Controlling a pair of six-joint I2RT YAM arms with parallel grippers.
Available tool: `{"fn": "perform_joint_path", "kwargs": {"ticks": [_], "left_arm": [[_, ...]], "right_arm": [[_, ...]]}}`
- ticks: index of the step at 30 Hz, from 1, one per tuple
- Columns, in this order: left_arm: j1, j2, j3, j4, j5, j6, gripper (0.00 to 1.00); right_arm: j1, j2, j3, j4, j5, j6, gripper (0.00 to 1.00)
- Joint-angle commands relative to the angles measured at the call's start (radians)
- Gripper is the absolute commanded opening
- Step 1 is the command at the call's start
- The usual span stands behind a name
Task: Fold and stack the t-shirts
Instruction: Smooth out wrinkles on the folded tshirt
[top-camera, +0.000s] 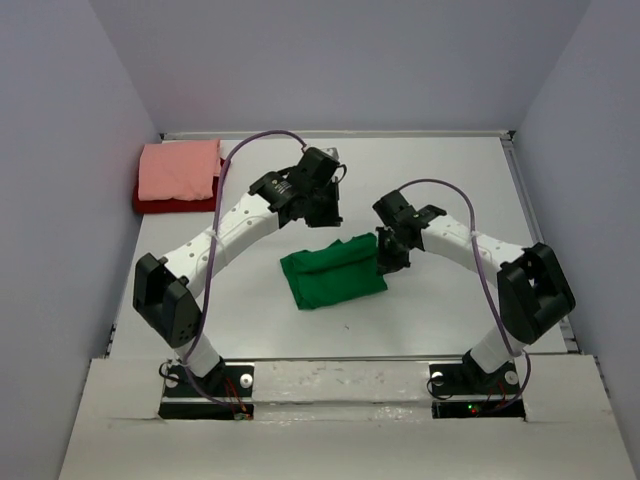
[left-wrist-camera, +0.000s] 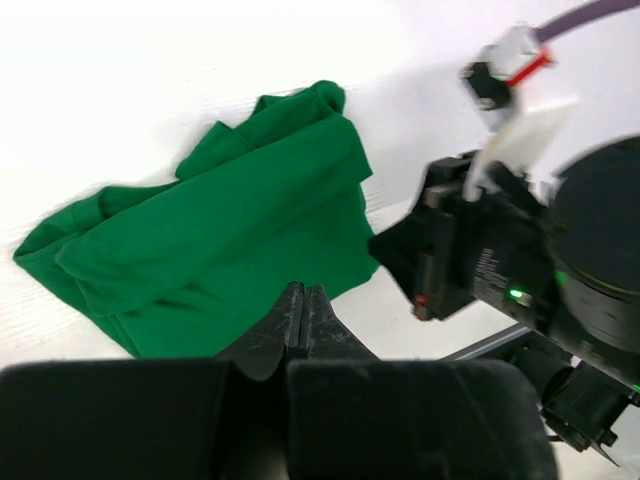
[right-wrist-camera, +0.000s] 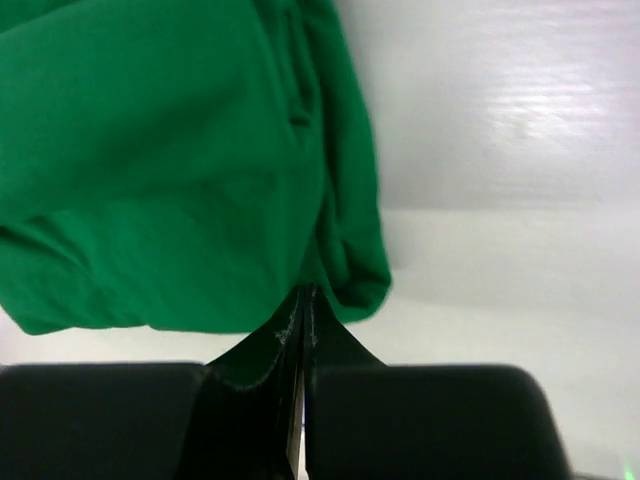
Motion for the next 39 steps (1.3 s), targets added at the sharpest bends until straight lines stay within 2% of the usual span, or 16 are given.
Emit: {"fn": "perform_joint_path", "kwargs": {"ticks": [1, 2, 3, 4, 5, 6, 8, 9, 15, 17, 20, 22, 23, 30, 39], "left_arm": [[0.026, -0.061, -0.038, -0.011, -0.018, 0.021, 0.02], [0.034, -0.081, -0.064, -0.013, -0.018, 0.003, 0.05], [0.034, -0.081, -0.087, -0.008, -0.019, -0.005, 0.09], [0.044, -0.108, -0.113, 0.012, -0.018, -0.013, 0.18], [0.052, -0.122, -0.175, 0.024, -0.015, -0.028, 0.24], [0.069, -0.144, -0.211, 0.050, 0.008, -0.033, 0.35], [0.095, -0.158, -0.301, 0.078, 0.051, -0.034, 0.40], [0.109, -0.168, -0.330, 0.107, 0.070, -0.036, 0.40], [0.186, -0.213, -0.449, 0.173, 0.191, -0.039, 0.43], [0.195, -0.216, -0.469, 0.187, 0.212, -0.039, 0.42], [0.201, -0.208, -0.478, 0.196, 0.223, -0.036, 0.38], [0.204, -0.197, -0.483, 0.204, 0.229, -0.037, 0.36], [0.204, -0.197, -0.486, 0.207, 0.228, -0.041, 0.33], [0.204, -0.182, -0.483, 0.188, 0.194, -0.036, 0.34], [0.203, -0.130, -0.515, 0.161, 0.128, -0.068, 0.33]], "right_arm": [[-0.001, -0.066, 0.065, -0.158, 0.194, 0.057, 0.11], [-0.001, -0.078, 0.089, -0.202, 0.230, 0.052, 0.18], [-0.001, -0.087, 0.089, -0.203, 0.231, 0.052, 0.18], [-0.001, -0.101, 0.097, -0.213, 0.238, 0.028, 0.31], [-0.001, -0.116, 0.097, -0.207, 0.240, 0.010, 0.39], [-0.001, -0.132, 0.109, -0.209, 0.258, -0.018, 0.52], [-0.011, -0.135, 0.115, -0.177, 0.220, -0.082, 0.64], [-0.022, -0.115, 0.126, -0.160, 0.176, -0.116, 0.66], [-0.091, -0.049, 0.164, -0.046, 0.050, -0.192, 0.64], [-0.134, -0.019, 0.181, -0.017, -0.060, -0.216, 0.62], [-0.159, 0.035, 0.221, -0.011, -0.097, -0.238, 0.52], [-0.168, 0.080, 0.258, -0.008, -0.102, -0.247, 0.50], [-0.168, 0.109, 0.272, -0.008, -0.105, -0.251, 0.50], [-0.168, 0.195, 0.368, -0.020, -0.157, -0.278, 0.50], [-0.177, 0.206, 0.388, -0.031, -0.179, -0.264, 0.49]]}}
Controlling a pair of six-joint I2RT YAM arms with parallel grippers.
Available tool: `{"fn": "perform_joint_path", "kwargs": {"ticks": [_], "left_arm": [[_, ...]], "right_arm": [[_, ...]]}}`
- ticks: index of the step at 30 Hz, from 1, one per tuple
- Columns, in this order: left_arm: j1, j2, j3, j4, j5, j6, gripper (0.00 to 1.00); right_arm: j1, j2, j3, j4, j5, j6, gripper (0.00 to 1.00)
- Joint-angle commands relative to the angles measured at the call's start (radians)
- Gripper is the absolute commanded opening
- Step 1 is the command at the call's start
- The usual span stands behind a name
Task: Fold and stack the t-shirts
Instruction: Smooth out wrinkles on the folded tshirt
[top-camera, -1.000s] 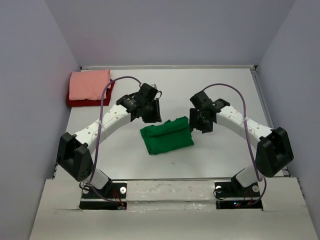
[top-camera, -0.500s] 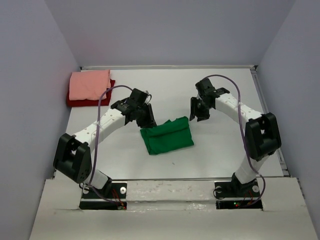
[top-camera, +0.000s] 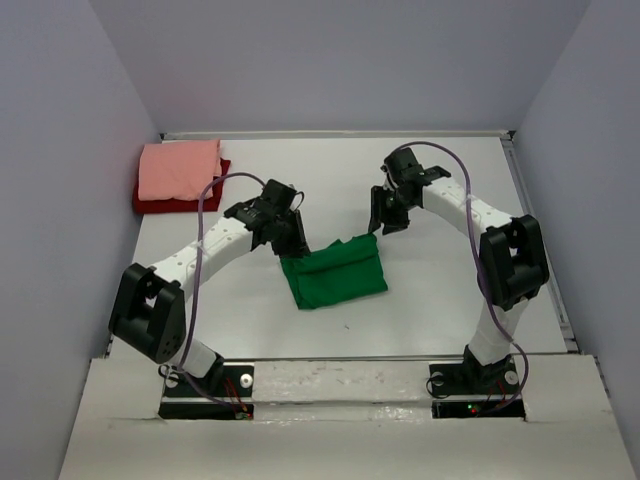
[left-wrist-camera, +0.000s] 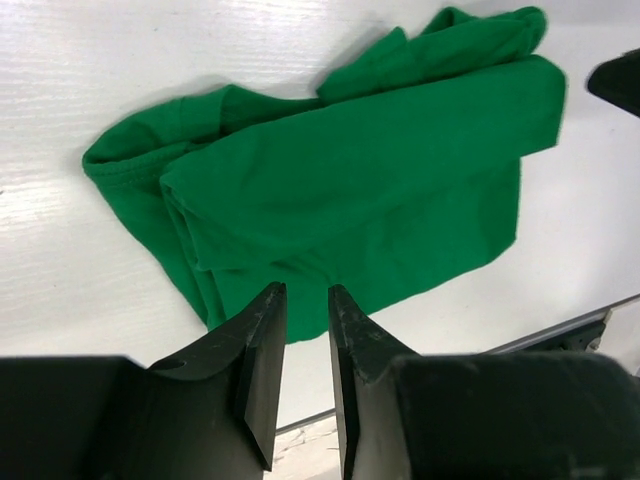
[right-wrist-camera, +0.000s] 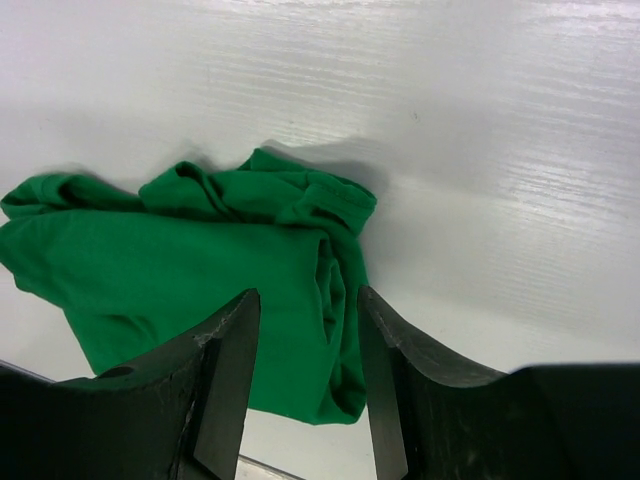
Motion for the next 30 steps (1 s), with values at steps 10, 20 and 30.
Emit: {"fn": "perform_joint_path", "kwargs": {"ticks": [10, 20, 30], "left_arm": [[0.006, 0.054, -0.066, -0.022, -0.060, -0.024, 0.33], [0.005, 0.077, -0.051, -0.028, -0.095, -0.010, 0.33], [0.006, 0.089, -0.049, -0.071, -0.218, -0.012, 0.34]], "right_arm": [[-0.005, -0.058, -0.110, 0.064, -0.046, 0.020, 0.49], [-0.005, -0.083, -0.173, 0.083, -0.057, 0.011, 0.46], [-0.005, -0.087, -0.140, 0.074, -0.057, 0.003, 0.46]]}}
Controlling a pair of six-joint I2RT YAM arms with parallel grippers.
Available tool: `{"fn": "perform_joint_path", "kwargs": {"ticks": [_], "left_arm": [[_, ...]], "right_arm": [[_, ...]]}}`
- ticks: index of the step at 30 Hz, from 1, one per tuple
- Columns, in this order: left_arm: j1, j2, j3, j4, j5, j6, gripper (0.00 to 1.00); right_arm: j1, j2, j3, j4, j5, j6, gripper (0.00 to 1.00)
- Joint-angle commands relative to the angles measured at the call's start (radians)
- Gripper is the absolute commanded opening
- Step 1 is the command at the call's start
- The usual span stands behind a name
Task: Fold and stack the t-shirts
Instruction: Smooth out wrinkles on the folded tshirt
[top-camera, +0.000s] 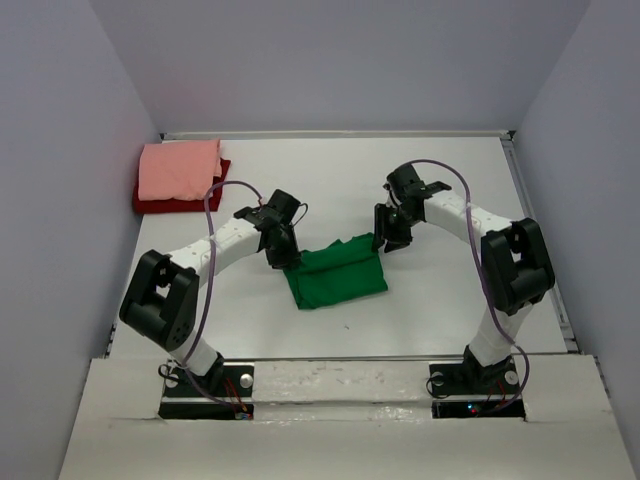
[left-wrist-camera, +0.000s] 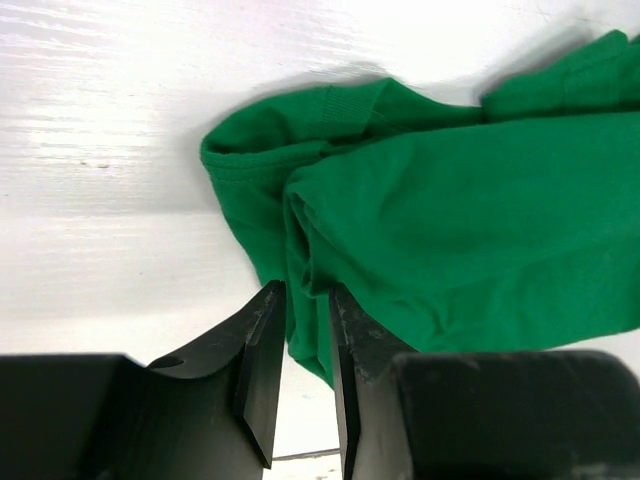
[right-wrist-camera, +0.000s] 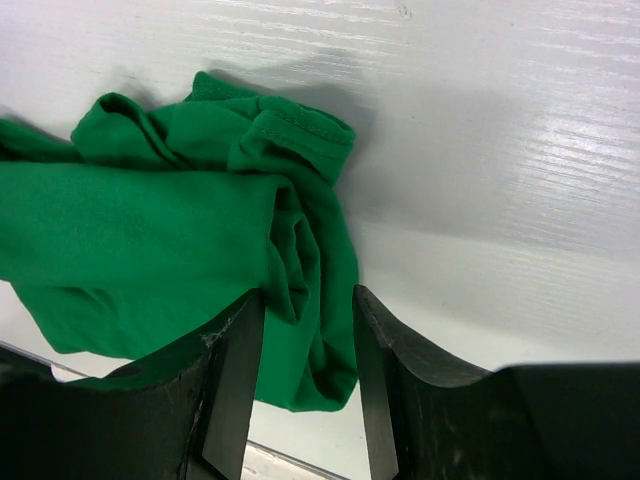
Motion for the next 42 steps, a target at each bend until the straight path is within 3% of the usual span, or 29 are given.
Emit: {"fn": "perform_joint_path", "kwargs": {"ticks": [1, 22, 27, 29, 32, 40, 42], "left_arm": [[0.005, -0.001, 0.005, -0.028, -0.080, 0.007, 0.34], [0.006, -0.001, -0.030, 0.071, 0.028, 0.016, 0.33], [0.006, -0.015, -0.030, 0.080, 0.038, 0.017, 0.24], [0.006, -0.015, -0.031, 0.081, 0.038, 0.020, 0.11], [0.006, -0.018, -0.034, 0.080, 0.038, 0.019, 0.00], [0.006, -0.042, -0.042, 0.075, 0.029, 0.019, 0.00], [0.006, -0.042, -0.042, 0.072, 0.029, 0.019, 0.00]], "right_arm": [[-0.005, -0.039, 0.035, 0.015, -0.014, -0.015, 0.46], [-0.005, -0.013, 0.068, -0.009, -0.007, -0.030, 0.43], [0.004, -0.007, 0.075, -0.011, -0.013, -0.030, 0.43], [0.004, -0.007, 0.075, -0.011, -0.013, -0.030, 0.42], [0.004, -0.005, 0.075, -0.014, -0.019, -0.032, 0.42], [0.013, 0.002, 0.081, -0.021, -0.024, -0.041, 0.40], [0.023, 0.010, 0.088, -0.025, -0.027, -0.044, 0.35]]}}
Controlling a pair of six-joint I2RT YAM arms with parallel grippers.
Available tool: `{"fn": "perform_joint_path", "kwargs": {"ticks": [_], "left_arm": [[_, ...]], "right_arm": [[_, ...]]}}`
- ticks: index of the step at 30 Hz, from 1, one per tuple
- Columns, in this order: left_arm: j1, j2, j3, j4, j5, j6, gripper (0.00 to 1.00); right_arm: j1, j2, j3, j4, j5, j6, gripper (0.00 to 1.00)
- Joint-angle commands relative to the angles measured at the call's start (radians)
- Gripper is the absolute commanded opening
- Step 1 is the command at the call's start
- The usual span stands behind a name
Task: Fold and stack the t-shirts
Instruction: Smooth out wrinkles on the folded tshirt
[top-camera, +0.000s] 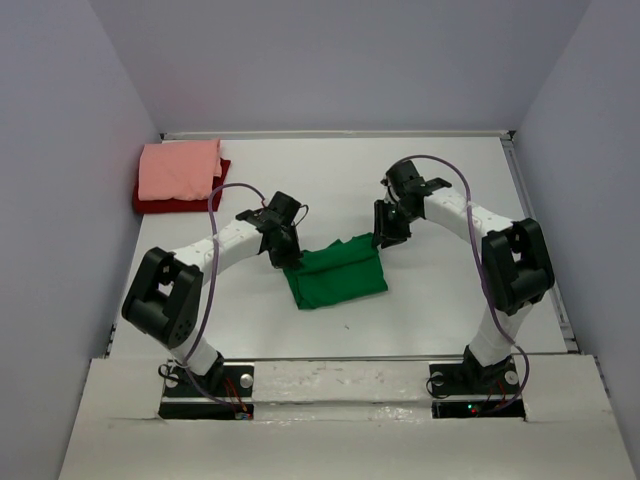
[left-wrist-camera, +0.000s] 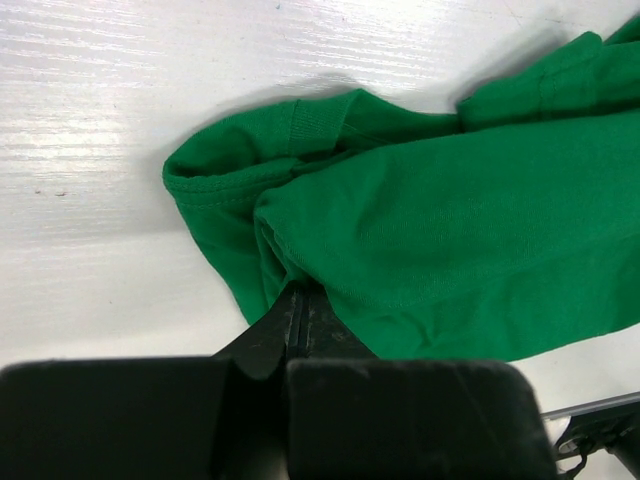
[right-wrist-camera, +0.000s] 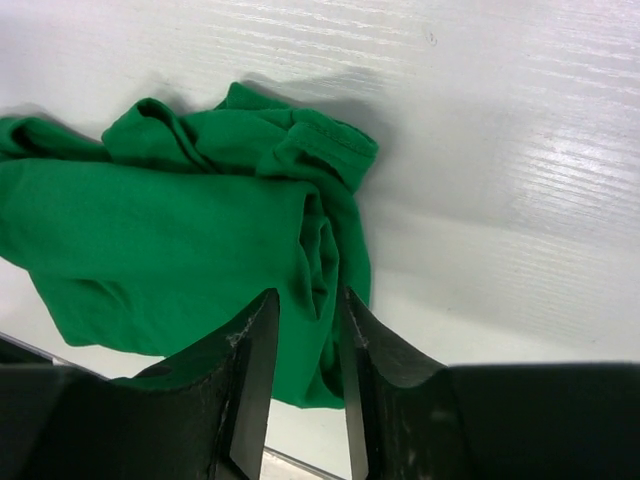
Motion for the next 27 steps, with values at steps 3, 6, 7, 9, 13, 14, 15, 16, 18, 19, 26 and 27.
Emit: {"fn": "perform_joint_path", "kwargs": {"ticks": [3, 6, 7, 9, 13, 14, 15, 16, 18, 19, 26, 27], "left_arm": [[0.006, -0.062, -0.010, -0.008, -0.001, 0.011, 0.00], [0.006, -0.073, -0.010, -0.010, -0.003, 0.011, 0.00], [0.006, -0.074, -0.010, -0.010, -0.004, 0.011, 0.00], [0.006, -0.080, -0.009, -0.016, -0.009, 0.011, 0.00], [0.006, -0.097, 0.001, -0.027, -0.030, 0.012, 0.00], [0.006, -0.100, 0.005, -0.031, -0.040, 0.014, 0.00], [0.004, -0.106, 0.011, -0.033, -0.044, 0.014, 0.00], [0.006, -0.114, 0.020, -0.044, -0.059, 0.015, 0.00], [0.006, -0.116, 0.046, -0.063, -0.064, 0.026, 0.00], [0.006, -0.116, 0.056, -0.064, -0.064, 0.028, 0.00], [0.007, -0.106, 0.096, -0.080, -0.101, 0.043, 0.00], [0.007, -0.100, 0.100, -0.080, -0.101, 0.046, 0.00]], "right_arm": [[0.017, 0.017, 0.059, -0.015, -0.018, -0.020, 0.17], [0.026, 0.023, 0.061, -0.015, -0.018, -0.020, 0.07], [0.026, 0.025, 0.061, -0.015, -0.018, -0.023, 0.08], [0.026, 0.029, 0.061, -0.014, -0.014, -0.022, 0.07], [0.026, 0.035, 0.073, -0.014, -0.008, -0.025, 0.04], [0.026, 0.035, 0.079, -0.018, 0.004, -0.025, 0.03], [0.026, 0.034, 0.087, -0.020, 0.014, -0.023, 0.02], [0.026, 0.029, 0.103, -0.025, 0.021, -0.026, 0.00], [0.026, 0.032, 0.131, -0.049, 0.047, -0.028, 0.00], [0.026, 0.035, 0.148, -0.058, 0.057, -0.031, 0.00], [0.026, 0.083, 0.272, -0.107, 0.117, -0.057, 0.00], [0.026, 0.092, 0.283, -0.117, 0.120, -0.057, 0.00]]}}
